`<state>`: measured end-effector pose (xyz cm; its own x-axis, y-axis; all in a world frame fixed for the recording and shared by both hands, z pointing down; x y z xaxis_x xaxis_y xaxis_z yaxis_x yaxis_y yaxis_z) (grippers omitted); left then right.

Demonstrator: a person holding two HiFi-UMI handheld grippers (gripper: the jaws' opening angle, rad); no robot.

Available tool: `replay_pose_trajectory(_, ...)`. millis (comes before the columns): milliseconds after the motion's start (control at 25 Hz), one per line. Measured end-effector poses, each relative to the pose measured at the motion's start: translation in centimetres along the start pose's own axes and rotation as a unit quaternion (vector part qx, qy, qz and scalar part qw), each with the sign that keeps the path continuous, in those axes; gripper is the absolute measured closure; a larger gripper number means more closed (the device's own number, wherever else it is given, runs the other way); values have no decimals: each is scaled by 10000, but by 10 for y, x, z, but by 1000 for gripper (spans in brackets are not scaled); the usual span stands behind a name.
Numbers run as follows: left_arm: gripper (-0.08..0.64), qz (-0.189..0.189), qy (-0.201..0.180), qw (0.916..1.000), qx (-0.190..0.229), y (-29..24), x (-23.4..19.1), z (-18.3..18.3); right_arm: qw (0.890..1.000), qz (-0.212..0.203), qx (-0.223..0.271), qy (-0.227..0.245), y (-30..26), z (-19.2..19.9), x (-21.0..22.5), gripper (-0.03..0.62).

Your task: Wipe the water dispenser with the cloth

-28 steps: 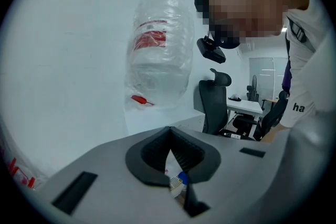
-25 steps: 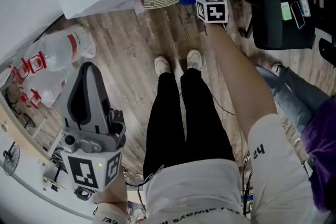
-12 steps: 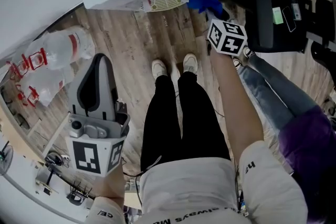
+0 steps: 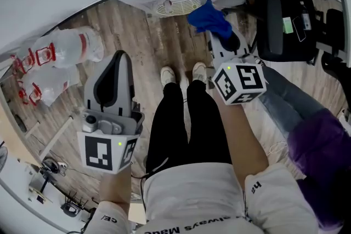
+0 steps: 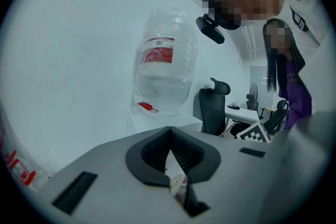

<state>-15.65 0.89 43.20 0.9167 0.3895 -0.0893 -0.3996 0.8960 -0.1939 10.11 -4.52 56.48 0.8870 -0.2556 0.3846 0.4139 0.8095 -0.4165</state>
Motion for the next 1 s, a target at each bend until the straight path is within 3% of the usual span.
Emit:
replay_pose_trajectory(200, 541, -79, 8, 10000, 10, 13, -7, 0, 9970, -748, 22, -179, -19, 2, -71, 511)
replay_pose_trajectory(440, 541, -240, -9, 9997, -6, 29, -22, 1, 9926, -1207, -68, -134, -62, 9, -125, 511)
replay_pose_trajectory(880, 541, -410, 15, 9991, -44, 39, -42, 4, 9934, -1116, -182, 215, -118, 14, -141, 512)
replay_pose_trajectory(1000, 541, -419, 24, 9991, -63, 38, -45, 5, 9942, -1035, -292, 85, -124, 24, -139, 514)
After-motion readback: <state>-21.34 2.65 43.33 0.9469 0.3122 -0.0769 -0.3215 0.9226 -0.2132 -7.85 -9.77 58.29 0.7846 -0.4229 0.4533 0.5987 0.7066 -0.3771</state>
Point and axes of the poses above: the fingertips, and each gripper's own axes: y backward along the fingers, x to its right, z out of its underside, the point moved 9 cm from there along y, backward along the fingers, and after that the axes turned 4 degrees about -y, right-handed, at the moved point
